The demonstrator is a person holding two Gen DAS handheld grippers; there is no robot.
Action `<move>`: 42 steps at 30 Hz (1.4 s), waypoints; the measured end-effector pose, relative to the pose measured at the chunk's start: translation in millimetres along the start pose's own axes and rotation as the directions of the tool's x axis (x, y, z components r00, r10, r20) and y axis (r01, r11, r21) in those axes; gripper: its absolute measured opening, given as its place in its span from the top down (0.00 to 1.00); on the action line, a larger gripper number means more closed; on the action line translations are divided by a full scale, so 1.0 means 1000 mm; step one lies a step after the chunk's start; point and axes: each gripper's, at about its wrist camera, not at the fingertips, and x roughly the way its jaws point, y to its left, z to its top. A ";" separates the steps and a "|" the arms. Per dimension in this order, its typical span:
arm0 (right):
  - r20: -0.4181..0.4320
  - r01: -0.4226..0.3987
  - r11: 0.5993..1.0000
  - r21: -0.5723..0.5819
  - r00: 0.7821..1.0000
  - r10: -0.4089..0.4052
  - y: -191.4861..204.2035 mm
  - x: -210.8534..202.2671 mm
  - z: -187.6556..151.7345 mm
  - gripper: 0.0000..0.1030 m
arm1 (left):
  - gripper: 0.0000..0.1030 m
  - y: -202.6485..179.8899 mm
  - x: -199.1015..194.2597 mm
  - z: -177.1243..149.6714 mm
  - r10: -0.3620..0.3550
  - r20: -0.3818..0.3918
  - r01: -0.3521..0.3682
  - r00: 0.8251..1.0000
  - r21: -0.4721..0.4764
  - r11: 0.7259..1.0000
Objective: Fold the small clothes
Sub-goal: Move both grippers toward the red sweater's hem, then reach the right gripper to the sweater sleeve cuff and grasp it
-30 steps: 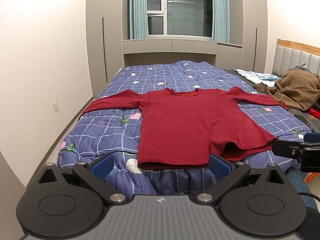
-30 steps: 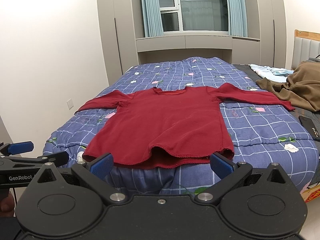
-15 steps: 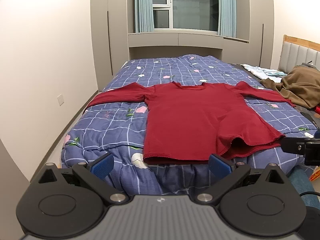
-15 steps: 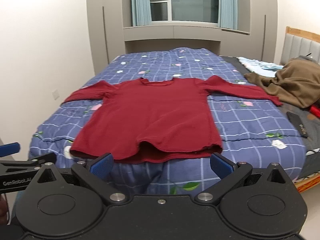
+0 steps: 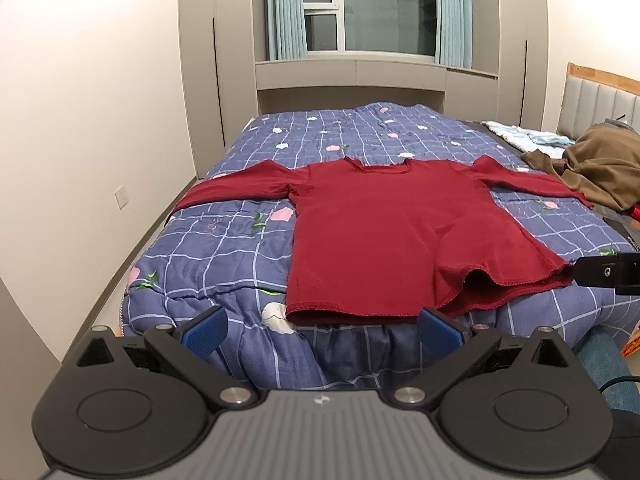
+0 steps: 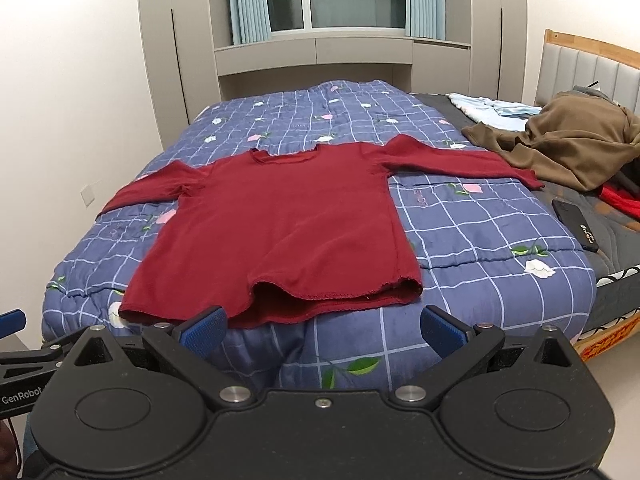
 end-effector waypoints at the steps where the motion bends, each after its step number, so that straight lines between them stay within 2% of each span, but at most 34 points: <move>1: -0.008 0.001 1.000 -0.002 1.000 -0.001 0.001 0.003 0.001 0.00 | 0.00 -0.001 0.003 0.001 0.001 -0.012 -0.001 1.000 0.001 1.000; 17: -0.119 0.020 1.000 0.022 0.993 -0.017 -0.008 0.040 0.008 0.00 | 0.00 -0.003 0.040 0.015 0.003 -0.107 -0.004 0.994 -0.005 1.000; 27: -0.179 0.094 0.996 0.003 0.980 -0.092 -0.015 0.065 0.016 0.00 | 0.00 -0.003 0.064 0.023 -0.001 -0.146 0.000 0.989 -0.006 1.000; 33: -0.213 0.111 0.994 -0.005 0.971 -0.110 -0.015 0.082 0.022 0.00 | 0.00 0.000 0.082 0.029 0.000 -0.173 -0.002 0.985 -0.010 1.000; 38: -0.227 0.120 0.993 -0.023 0.966 -0.122 -0.016 0.099 0.034 0.00 | 0.00 0.003 0.102 0.044 0.008 -0.191 -0.011 0.982 -0.016 1.000; 42: -0.199 0.129 0.990 -0.057 0.970 -0.138 -0.018 0.113 0.051 0.00 | 0.00 0.004 0.121 0.066 -0.001 -0.191 -0.006 0.982 -0.033 0.999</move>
